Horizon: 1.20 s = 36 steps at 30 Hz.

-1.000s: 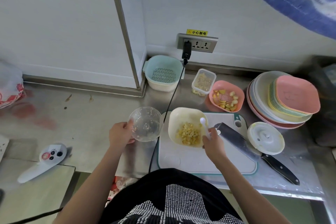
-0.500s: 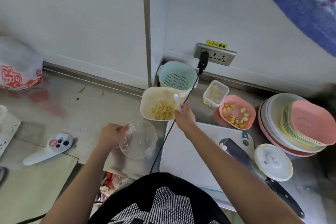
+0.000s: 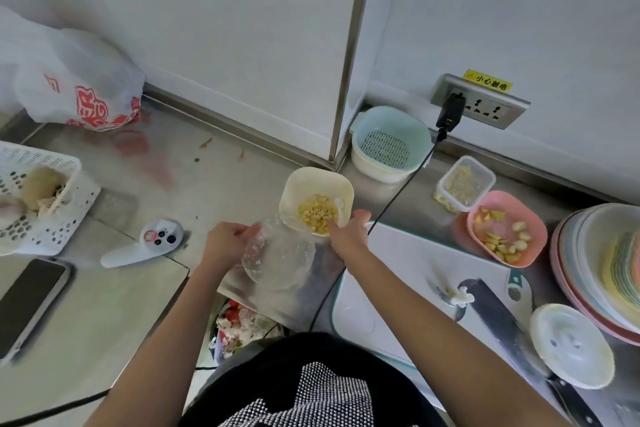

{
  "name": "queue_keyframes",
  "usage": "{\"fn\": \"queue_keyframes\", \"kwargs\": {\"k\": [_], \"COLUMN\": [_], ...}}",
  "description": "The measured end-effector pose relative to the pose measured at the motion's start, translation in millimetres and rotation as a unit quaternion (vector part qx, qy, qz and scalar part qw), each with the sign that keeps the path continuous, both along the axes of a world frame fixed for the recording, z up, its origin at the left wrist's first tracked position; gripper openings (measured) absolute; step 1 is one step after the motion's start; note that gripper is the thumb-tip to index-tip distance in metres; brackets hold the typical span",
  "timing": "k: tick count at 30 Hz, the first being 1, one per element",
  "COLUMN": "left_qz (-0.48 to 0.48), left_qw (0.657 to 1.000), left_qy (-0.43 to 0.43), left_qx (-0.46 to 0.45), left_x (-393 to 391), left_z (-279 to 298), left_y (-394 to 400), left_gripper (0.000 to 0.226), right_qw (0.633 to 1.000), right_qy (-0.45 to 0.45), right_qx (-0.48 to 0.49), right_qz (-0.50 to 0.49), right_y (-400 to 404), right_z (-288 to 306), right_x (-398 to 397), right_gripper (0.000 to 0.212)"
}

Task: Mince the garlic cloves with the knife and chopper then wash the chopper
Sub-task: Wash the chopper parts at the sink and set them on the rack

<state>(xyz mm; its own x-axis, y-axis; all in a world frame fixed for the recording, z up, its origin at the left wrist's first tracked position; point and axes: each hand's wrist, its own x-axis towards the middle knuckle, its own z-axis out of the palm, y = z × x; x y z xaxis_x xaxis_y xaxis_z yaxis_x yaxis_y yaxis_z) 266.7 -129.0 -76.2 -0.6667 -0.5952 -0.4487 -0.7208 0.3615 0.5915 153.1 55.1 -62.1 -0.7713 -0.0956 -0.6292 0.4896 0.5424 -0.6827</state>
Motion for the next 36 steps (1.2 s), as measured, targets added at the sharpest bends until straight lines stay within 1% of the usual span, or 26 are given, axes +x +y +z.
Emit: {"fn": "queue_keyframes", "kwargs": {"k": [2, 6, 10, 13, 15, 18, 20, 23, 24, 26, 28, 32, 34, 35, 36], "left_qz": [-0.003, -0.017, 0.001, 0.026, 0.033, 0.031, 0.005, -0.047, -0.061, -0.091, -0.139, -0.238, -0.280, -0.303, -0.317], "left_qw": [1.000, 1.000, 0.998, 0.993, 0.990, 0.983, 0.981, 0.976, 0.975, 0.975, 0.973, 0.961, 0.953, 0.948, 0.944], "left_qy": [0.005, 0.010, 0.026, 0.046, 0.067, 0.081, 0.077, 0.078, 0.077, 0.068, 0.041, 0.010, 0.001, -0.002, -0.001], "left_qx": [0.002, 0.007, 0.055, 0.103, 0.123, 0.162, 0.179, 0.198, 0.198, 0.191, 0.180, 0.140, 0.120, 0.102, 0.087], "left_x": [-1, -3, -13, -23, -32, -50, -65, -81, -84, -87, -86, -77, -75, -73, -71], "left_z": [0, 4, 12, 23, 31, 40, 43, 48, 48, 49, 49, 50, 45, 42, 38], "left_y": [2, 6, 13, 22, 33, 57, 79, 111, 119, 127, 129, 146, 159, 164, 168], "left_gripper": [0.049, 0.050, 0.049, 0.053, 0.047, 0.033, 0.031, 0.029, 0.028, 0.027, 0.030, 0.033, 0.037, 0.039, 0.039], "right_qw": [0.999, 0.999, 0.998, 0.998, 0.996, 0.990, 0.980, 0.954, 0.946, 0.935, 0.934, 0.937, 0.945, 0.950, 0.951], "right_qy": [0.023, 0.021, 0.041, 0.056, 0.090, 0.117, 0.117, 0.136, 0.160, 0.214, 0.246, 0.288, 0.298, 0.302, 0.307], "right_qx": [0.014, 0.005, 0.023, 0.014, 0.003, -0.034, -0.064, -0.107, -0.096, -0.044, -0.007, -0.032, -0.024, -0.008, 0.016], "right_qz": [0.024, 0.027, 0.051, 0.034, 0.003, -0.076, -0.146, -0.245, -0.265, -0.278, -0.261, -0.197, -0.132, -0.080, -0.008], "right_y": [1, 4, 15, 24, 35, 60, 78, 109, 121, 144, 159, 150, 133, 123, 112], "right_z": [0, 4, 8, 15, 19, 17, 18, 26, 28, 33, 37, 51, 57, 59, 59], "right_x": [-2, -6, -8, -14, -16, -9, -3, 4, 6, 9, 8, -5, -11, -14, -17], "right_gripper": [0.045, 0.046, 0.032, 0.036, 0.034, 0.025, 0.021, 0.017, 0.019, 0.028, 0.032, 0.023, 0.022, 0.021, 0.021]}}
